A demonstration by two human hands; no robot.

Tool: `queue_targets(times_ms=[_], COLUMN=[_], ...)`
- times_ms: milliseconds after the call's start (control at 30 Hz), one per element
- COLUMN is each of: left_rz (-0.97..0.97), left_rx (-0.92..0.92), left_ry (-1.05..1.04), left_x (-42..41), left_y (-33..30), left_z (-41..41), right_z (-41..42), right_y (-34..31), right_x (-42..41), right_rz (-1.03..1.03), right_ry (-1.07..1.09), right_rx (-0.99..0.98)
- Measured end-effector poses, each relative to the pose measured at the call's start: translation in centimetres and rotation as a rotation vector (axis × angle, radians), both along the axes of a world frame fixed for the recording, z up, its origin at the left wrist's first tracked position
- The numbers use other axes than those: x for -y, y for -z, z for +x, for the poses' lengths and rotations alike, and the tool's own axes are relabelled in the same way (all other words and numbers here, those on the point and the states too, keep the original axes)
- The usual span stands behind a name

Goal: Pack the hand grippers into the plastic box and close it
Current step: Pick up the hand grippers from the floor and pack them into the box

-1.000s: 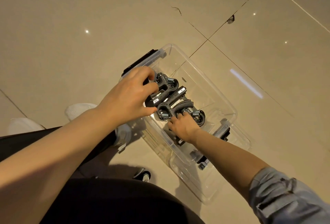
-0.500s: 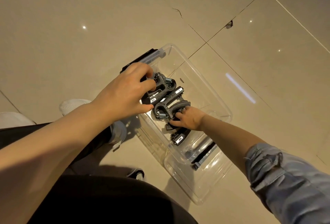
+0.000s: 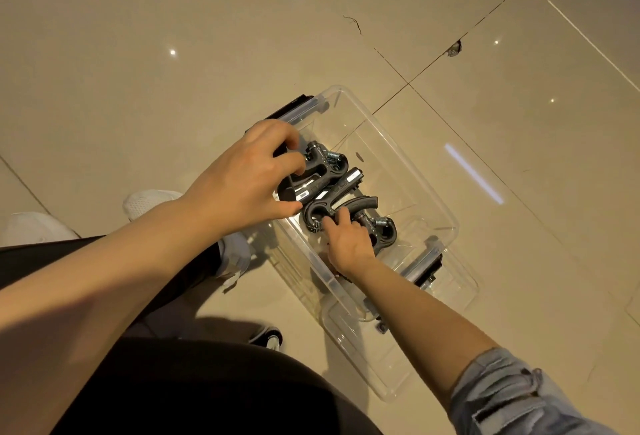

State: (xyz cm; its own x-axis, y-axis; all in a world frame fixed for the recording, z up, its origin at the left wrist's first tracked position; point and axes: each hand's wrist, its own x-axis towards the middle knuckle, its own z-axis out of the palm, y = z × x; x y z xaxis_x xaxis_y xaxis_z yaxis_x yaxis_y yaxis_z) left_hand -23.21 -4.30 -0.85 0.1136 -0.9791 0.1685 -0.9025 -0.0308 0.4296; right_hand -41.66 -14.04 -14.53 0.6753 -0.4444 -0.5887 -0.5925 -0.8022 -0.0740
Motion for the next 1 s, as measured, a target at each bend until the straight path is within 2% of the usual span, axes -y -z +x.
queue_targets(times_ms=[100,200,467,600,667,767,867,933,1000], left_rz=[0.004,0.014,0.005,-0.013,-0.023,-0.036,-0.033,-0.034,-0.029], left_rx=[-0.004,-0.004,-0.033,-0.026,-0.048,-0.116,-0.273,-0.386,-0.512], left_ry=[-0.019,-0.034,-0.086,-0.083,-0.108,-0.172,-0.288,-0.341,-0.365], left_x=[-0.1,-0.1,-0.7,-0.3,-0.2,0.1,0.7,1.1,1.6], left_y=[0.2,0.3,0.6,0.4,0.3,-0.1,-1.1,-1.9,-2.7], left_z=[0.2,0.2,0.2,0.0,0.0,-0.4,-1.4,-2.1,-2.9], right_z=[-0.1,-0.4,-1.1,-1.4,-1.6,-1.8,-1.6,-1.3,-1.1], right_y=[-0.2,0.3,1.1,0.8,-0.4,-3.6,-7.6,-9.1,-9.8], right_x=[0.2,0.0,0.0,1.3,1.8,1.7,0.3,-0.8,-1.4], right_rz=[-0.019,-0.030,-0.011,0.077,0.170,0.307,0.452,0.407,0.285], right_ry=[0.095,0.098,0.139,0.220,0.358,0.544,0.524,0.489,0.561], right_rx=[-0.009,-0.057,0.074,0.112,0.210,0.487,0.747,0.863,0.984])
